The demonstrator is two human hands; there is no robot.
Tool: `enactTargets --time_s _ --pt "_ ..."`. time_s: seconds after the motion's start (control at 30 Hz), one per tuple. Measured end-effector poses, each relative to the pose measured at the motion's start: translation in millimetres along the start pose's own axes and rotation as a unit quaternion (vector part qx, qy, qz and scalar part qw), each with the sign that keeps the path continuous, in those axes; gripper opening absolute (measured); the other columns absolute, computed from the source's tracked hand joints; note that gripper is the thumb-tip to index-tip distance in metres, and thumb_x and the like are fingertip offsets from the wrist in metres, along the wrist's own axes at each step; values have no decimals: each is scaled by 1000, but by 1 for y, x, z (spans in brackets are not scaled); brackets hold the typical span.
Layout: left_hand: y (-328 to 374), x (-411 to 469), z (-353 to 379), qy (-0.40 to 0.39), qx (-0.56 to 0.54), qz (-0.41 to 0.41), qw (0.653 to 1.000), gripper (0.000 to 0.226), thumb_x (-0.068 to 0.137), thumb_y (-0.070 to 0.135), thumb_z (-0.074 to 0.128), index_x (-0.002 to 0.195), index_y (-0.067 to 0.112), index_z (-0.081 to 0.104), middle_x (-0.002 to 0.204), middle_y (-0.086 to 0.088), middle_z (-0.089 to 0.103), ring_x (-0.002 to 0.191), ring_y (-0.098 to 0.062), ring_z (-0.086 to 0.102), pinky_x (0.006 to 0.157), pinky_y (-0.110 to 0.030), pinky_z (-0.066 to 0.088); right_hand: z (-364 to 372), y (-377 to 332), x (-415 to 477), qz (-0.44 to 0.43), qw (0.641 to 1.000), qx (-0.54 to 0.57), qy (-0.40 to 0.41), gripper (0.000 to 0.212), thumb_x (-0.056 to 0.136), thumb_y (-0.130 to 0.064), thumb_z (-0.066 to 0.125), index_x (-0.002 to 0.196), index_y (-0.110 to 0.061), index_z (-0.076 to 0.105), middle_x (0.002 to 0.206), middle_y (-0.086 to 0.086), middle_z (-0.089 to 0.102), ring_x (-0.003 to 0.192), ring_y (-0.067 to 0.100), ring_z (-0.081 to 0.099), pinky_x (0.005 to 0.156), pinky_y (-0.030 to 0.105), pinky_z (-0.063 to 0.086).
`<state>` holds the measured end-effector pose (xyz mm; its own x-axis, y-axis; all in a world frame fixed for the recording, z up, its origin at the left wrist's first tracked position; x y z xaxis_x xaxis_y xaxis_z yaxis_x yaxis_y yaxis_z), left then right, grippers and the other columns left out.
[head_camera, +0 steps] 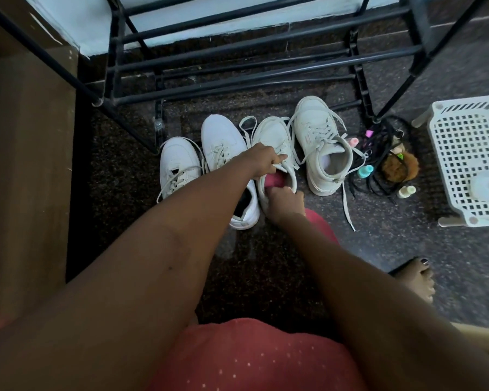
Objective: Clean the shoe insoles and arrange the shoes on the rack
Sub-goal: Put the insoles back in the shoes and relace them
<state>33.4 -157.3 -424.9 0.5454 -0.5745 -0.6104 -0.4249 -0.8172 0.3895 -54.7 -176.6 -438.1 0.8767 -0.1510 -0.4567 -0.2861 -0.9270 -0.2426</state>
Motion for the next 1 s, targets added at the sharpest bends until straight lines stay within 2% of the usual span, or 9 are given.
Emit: enactTargets --time_s 0.1,0.27,0.43,0.53,0.6,0.7,0.8,0.9,1.0 --pt "3 1 1 6 17 -9 1000 54 94 5 44 144 25 36 126 -19 55 94 -28 58 74 -28 42 -4 13 -32 -79 981 97 152 37 71 2 61 107 -6 63 101 19 68 102 36 62 83 45 47" --pt "1 -7 7 67 43 -26 996 56 95 4 37 147 25 31 127 -22 51 111 -35 54 90 -38 44 -2 53 -69 -47 972 121 195 51 69 6 54 119 1 60 114 22 65 100 37 65 81 45 53" --pt "6 -25 21 161 6 -86 983 51 95 6 37 146 13 31 133 -20 46 119 -36 49 92 -40 43 26 116 -91 137 982 99 88 34 79 -6 61 112 2 59 100 24 65 92 39 60 77 40 46" --pt "24 -53 37 265 -65 -39 961 48 94 6 42 142 7 39 152 -14 28 140 -30 27 107 -36 34 50 139 -106 190 978 75 43 59 68 -28 79 113 0 55 104 21 55 95 40 54 83 43 45" --pt "50 -76 55 335 -51 60 939 40 89 2 41 127 3 57 143 -16 44 132 -30 43 99 -35 44 63 148 -119 215 975 62 18 85 55 -46 84 119 -3 48 111 16 48 100 36 51 85 43 45" --pt "73 -93 96 394 -70 141 905 39 75 2 38 90 2 74 107 -20 69 91 -31 70 83 -30 49 85 152 -132 229 971 51 -33 102 55 -57 80 130 -6 32 121 9 37 112 32 46 90 45 45" --pt "54 -82 132 360 -189 16 913 46 72 6 32 90 2 74 94 -18 72 82 -30 71 80 -26 44 95 151 -132 217 975 27 -30 102 64 -51 77 136 0 27 123 12 38 112 32 46 88 44 47" --pt "36 -75 165 220 -260 -180 923 45 86 4 33 118 10 65 109 -18 67 103 -33 62 89 -35 43 93 150 -126 202 979 20 -20 77 74 -38 73 129 -2 34 117 13 44 108 32 50 86 43 48" --pt "28 -84 181 169 -365 -308 862 29 94 12 46 120 6 57 117 -19 62 111 -34 56 90 -34 40 89 146 -121 198 977 67 -30 60 76 -30 70 121 -4 39 118 14 46 110 34 51 89 42 45"
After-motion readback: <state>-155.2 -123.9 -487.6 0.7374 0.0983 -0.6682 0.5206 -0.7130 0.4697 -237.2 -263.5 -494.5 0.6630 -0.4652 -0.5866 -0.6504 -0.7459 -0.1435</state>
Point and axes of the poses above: each hand's wrist, its own x-axis towards the middle knuckle, its own z-axis out of the palm, y = z × x, the point moved 8 cm from there along x, towards the middle knuckle
